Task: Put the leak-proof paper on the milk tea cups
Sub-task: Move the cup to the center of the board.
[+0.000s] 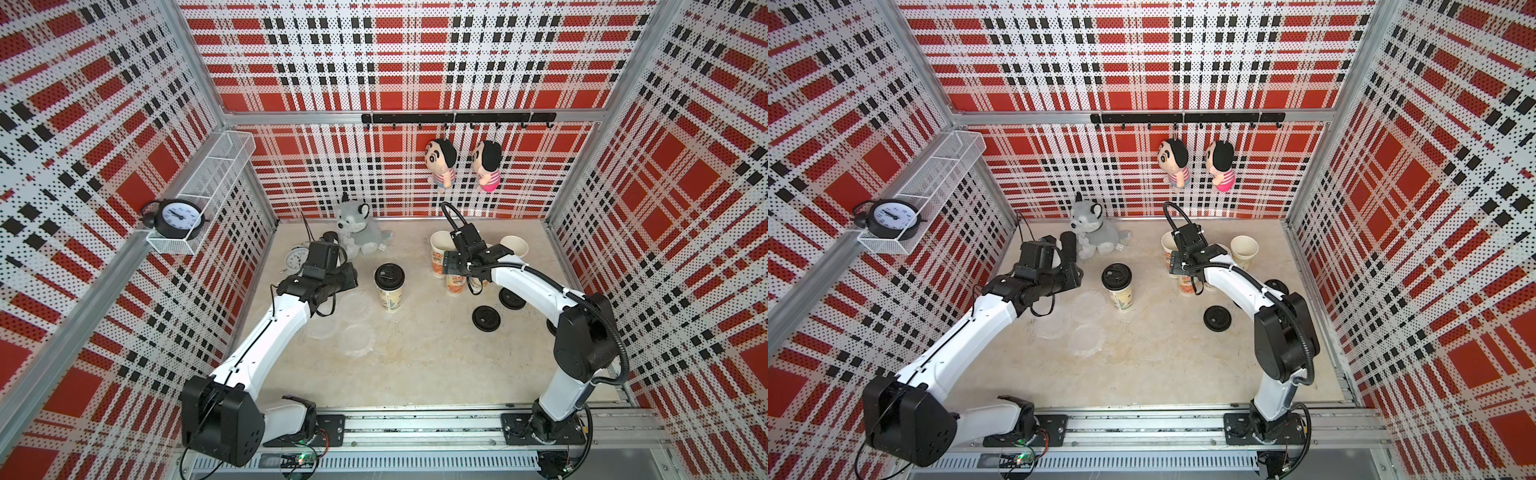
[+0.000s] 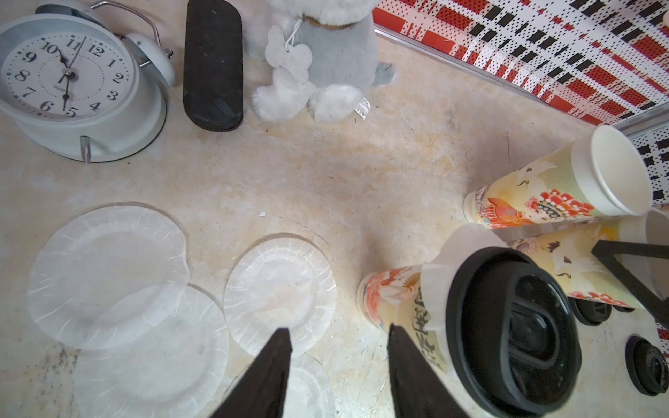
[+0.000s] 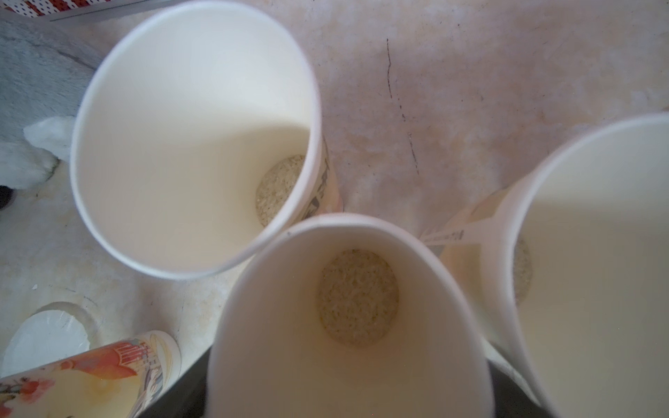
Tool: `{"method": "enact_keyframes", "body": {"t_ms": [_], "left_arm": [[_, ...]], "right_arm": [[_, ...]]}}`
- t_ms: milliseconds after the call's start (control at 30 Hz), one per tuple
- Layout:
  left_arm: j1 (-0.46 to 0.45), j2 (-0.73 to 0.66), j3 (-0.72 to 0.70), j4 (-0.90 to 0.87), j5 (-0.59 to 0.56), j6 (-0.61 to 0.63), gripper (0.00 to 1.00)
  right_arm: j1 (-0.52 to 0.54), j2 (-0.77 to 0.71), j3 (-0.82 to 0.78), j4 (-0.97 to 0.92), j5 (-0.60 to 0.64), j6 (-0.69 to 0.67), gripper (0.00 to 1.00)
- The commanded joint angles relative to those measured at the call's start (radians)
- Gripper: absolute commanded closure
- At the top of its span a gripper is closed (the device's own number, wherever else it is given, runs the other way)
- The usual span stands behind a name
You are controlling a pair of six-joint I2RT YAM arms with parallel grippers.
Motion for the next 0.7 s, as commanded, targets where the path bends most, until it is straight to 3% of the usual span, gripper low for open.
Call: {"method": "enact_keyframes", "body": {"t_ms": [0, 300, 667], "left_arm": [[0.006, 0.004, -0.013, 0.023, 0.011, 0.012, 0.52], [0.007, -0.008, -0.034, 0.027, 0.008, 0.014, 0.52], [0.010, -0.007, -0.043, 0.034, 0.011, 0.015, 0.52]], "right_arm": [[0.050, -0.032, 0.015, -0.035, -0.041, 0.010, 0.21], [0.148, -0.001, 0.076, -0.059, -0.044, 0.037, 0.21], [0.192, 0.006, 0.050, -0.059, -0.040, 0.056, 0.20]]}}
